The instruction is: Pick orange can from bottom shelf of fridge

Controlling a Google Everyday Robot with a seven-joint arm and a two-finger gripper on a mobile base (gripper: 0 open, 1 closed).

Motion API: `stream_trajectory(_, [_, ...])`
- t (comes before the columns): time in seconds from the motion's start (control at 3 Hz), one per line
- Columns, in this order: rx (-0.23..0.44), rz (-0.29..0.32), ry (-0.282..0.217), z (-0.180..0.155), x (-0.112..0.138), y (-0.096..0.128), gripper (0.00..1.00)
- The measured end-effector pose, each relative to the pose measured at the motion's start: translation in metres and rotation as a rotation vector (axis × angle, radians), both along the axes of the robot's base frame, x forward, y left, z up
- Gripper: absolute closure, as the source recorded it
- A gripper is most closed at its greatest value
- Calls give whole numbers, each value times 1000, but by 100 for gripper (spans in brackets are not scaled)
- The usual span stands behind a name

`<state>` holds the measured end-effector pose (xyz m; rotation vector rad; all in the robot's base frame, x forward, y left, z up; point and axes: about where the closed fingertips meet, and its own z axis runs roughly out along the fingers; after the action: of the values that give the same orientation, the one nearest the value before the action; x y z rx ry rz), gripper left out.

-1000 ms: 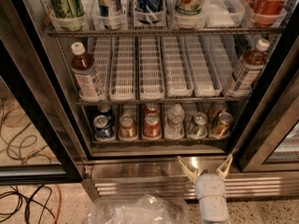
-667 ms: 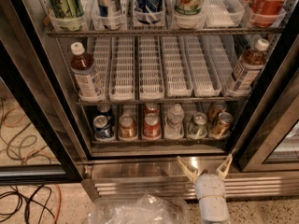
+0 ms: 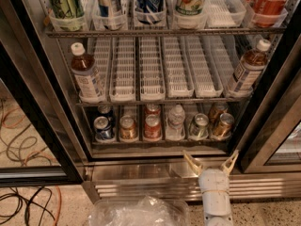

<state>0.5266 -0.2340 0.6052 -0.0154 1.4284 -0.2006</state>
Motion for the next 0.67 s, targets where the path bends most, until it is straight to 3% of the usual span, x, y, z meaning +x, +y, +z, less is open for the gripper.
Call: stream_trajectory(0.67, [-2,-92,-98,11,8,-31,0])
